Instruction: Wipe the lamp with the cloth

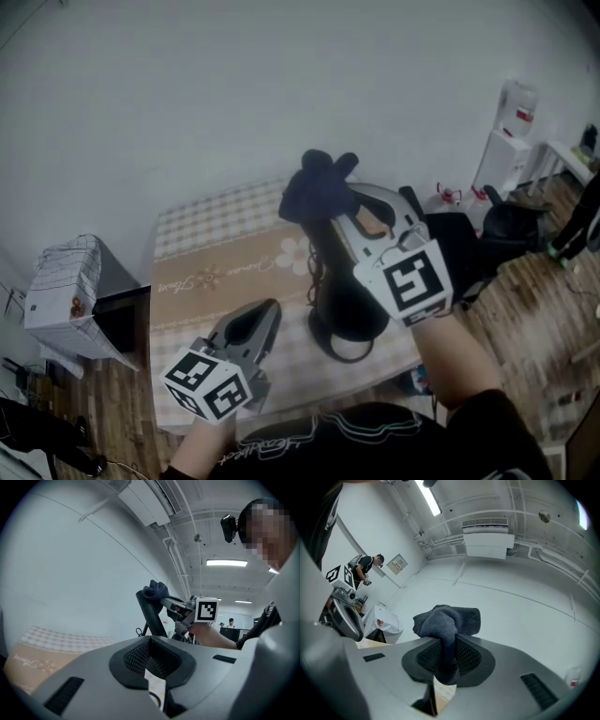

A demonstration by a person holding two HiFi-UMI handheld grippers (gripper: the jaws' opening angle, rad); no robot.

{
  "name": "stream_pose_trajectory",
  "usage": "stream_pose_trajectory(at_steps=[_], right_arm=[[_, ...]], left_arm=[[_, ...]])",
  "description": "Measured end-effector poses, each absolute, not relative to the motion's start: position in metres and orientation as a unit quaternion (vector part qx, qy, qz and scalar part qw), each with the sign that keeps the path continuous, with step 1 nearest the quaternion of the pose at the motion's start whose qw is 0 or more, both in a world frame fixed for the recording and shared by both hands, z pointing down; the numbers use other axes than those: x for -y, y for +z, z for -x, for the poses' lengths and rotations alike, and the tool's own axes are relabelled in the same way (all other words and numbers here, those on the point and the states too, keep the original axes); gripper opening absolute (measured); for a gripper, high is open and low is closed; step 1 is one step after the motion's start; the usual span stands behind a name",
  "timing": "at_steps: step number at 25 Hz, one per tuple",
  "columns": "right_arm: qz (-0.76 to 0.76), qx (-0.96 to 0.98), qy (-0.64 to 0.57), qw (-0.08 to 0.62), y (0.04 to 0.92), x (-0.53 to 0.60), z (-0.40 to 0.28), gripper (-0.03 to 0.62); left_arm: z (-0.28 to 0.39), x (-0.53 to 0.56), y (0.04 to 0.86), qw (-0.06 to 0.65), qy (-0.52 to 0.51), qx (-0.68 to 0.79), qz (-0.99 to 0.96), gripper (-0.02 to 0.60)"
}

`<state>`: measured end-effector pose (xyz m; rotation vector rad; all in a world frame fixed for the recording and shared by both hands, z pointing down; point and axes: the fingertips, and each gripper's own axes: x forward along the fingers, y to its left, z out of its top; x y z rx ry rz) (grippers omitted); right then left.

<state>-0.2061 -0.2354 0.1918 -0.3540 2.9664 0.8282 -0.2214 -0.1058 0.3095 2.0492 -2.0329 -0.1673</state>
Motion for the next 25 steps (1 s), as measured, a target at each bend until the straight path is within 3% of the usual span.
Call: stream_pose_trajectory(at_steps=[25], right_arm=[[0.135,-0.957,0.252,-0.056,0.257,0.212,0.186,0.057]], left_arm=[[0.209,0.081,0.345,0.162,-0.068,0.66,-0.73,0.0]])
